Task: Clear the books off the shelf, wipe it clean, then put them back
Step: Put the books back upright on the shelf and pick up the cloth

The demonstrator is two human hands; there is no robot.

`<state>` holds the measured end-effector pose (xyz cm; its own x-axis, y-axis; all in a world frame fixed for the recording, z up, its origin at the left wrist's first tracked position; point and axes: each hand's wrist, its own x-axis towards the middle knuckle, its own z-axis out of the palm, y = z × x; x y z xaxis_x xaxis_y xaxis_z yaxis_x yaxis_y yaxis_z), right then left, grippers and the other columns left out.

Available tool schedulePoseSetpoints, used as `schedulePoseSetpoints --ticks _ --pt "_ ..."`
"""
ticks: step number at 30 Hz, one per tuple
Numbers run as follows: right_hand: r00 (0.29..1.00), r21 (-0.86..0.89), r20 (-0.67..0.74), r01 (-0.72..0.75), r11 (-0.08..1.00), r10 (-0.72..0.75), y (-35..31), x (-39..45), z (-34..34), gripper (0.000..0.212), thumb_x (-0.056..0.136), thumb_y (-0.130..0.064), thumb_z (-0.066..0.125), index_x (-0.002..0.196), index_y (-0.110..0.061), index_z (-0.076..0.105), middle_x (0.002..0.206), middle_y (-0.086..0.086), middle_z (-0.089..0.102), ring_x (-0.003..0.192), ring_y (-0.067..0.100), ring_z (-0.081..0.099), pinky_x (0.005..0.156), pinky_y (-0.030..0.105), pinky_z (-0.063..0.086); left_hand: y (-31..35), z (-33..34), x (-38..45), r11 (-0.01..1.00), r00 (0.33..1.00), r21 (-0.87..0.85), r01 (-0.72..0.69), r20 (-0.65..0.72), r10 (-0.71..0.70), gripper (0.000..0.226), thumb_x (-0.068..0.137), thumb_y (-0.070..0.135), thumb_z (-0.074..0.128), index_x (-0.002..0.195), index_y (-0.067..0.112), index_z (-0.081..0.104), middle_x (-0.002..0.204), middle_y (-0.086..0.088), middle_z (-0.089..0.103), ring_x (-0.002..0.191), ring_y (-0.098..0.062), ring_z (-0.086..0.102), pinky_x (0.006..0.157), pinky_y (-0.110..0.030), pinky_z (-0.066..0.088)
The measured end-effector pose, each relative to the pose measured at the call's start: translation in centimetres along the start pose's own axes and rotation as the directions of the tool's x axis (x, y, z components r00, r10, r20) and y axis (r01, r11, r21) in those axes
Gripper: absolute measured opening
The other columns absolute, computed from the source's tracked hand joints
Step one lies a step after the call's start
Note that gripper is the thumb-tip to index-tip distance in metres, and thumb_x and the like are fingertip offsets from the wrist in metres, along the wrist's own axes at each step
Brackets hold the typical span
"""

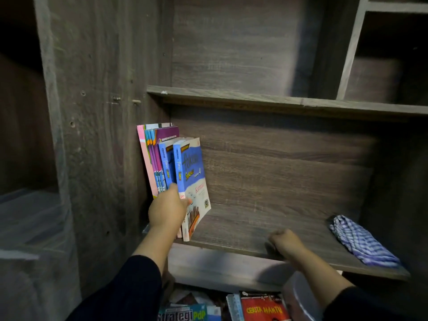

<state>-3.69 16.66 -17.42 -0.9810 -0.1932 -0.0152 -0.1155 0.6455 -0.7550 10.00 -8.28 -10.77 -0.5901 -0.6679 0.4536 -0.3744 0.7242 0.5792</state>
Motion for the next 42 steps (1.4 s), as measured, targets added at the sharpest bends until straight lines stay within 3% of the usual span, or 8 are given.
schedulePoseSetpoints --ticks 4,7,9,13,27,31,35,42 --pt "0.999 -0.021 0.035 0.017 1.0 -0.016 0.1 -0.2 0.4 0.039 0.082 0.001 0.055 0.045 -0.013 0.056 0.03 -0.005 0.047 0.042 0.014 0.046 0.042 0.017 0.032 0.6 0.5 -1.6 0.917 0.987 0.366 -0.16 0.031 0.16 0.025 0.09 0.039 0.056 0.092 0.014 0.061 0.085 -0.004 0.068 0.075 -0.023 0.066 0.056 -0.028 0.045" --pt "0.999 -0.022 0.033 0.014 1.0 -0.014 0.1 -0.3 0.3 0.038 0.084 0.0 0.056 0.048 -0.012 0.057 0.027 -0.006 0.046 0.043 0.013 0.046 0.042 0.018 0.032 1.3 2.4 -2.4 0.635 0.765 0.458 -0.622 0.186 0.616 0.021 0.08 0.015 0.065 0.101 0.014 0.061 0.099 -0.008 0.067 0.096 -0.026 0.064 0.081 -0.037 0.05" --pt "1.0 -0.033 0.027 0.016 0.999 -0.015 0.1 -0.2 0.3 0.039 0.084 -0.001 0.056 0.047 -0.013 0.057 0.027 -0.006 0.046 0.043 0.013 0.046 0.043 0.018 0.032 0.8 4.3 -2.9 0.473 0.652 0.456 -0.754 0.434 0.622 0.036 0.086 0.01 0.054 0.121 0.015 0.057 0.132 -0.009 0.053 0.135 -0.029 0.037 0.114 -0.05 0.022" --pt "1.0 -0.096 0.019 0.001 0.995 0.001 0.0 0.1 0.7 0.033 0.087 -0.011 0.057 0.054 -0.017 0.057 0.06 0.004 0.061 0.068 0.022 0.059 0.063 0.023 0.039 -1.7 6.8 -2.7 0.333 0.687 0.608 -0.72 0.561 0.462 0.038 0.095 0.018 0.044 0.132 0.011 0.052 0.145 -0.011 0.044 0.147 -0.035 0.01 0.105 -0.055 -0.024" --pt "0.967 -0.259 0.087 0.252 0.932 -0.238 -2.9 -5.3 3.0 0.025 0.095 -0.031 0.047 0.076 -0.022 0.062 0.086 0.007 0.07 0.079 0.023 0.063 0.065 0.027 0.042 -2.1 7.0 -3.6 0.452 0.715 0.559 -0.695 0.475 0.513 0.024 0.087 0.012 0.049 0.108 0.012 0.061 0.11 -0.01 0.066 0.121 -0.032 0.049 0.117 -0.05 0.012" --pt "0.903 -0.074 0.299 0.345 0.936 -0.309 -3.0 -7.4 5.4 0.023 0.092 -0.023 0.05 0.073 -0.029 0.061 0.066 -0.005 0.064 0.058 0.009 0.057 0.061 0.027 0.049 -3.0 5.4 -6.1 0.528 0.666 0.434 -0.73 0.277 0.693 0.016 0.069 0.025 0.053 0.056 0.017 0.058 0.047 -0.002 0.06 0.05 -0.022 0.06 0.068 -0.031 0.036" --pt "0.862 -0.032 0.423 0.323 0.946 -0.279 -1.3 -8.8 9.3 0.028 0.092 -0.013 0.051 0.069 -0.026 0.06 0.062 -0.004 0.06 0.055 0.011 0.054 0.059 0.022 0.047 -6.8 5.9 -9.5 0.617 0.724 0.389 -0.684 0.256 0.641 0.031 0.065 0.033 0.041 0.048 0.015 0.059 0.041 -0.003 0.056 0.04 -0.021 0.055 0.054 -0.023 0.045" --pt "0.843 -0.231 0.535 0.212 0.95 -0.058 5.5 -8.2 16.6 0.029 0.088 -0.012 0.049 0.06 -0.016 0.05 0.066 0.011 0.052 0.068 0.026 0.055 0.052 0.022 0.035 -14.4 10.6 -13.8 0.742 0.791 0.394 -0.542 0.538 0.292 0.033 0.089 0.029 0.043 0.114 0.013 0.059 0.102 -0.009 0.07 0.095 -0.028 0.065 0.078 -0.033 0.048"
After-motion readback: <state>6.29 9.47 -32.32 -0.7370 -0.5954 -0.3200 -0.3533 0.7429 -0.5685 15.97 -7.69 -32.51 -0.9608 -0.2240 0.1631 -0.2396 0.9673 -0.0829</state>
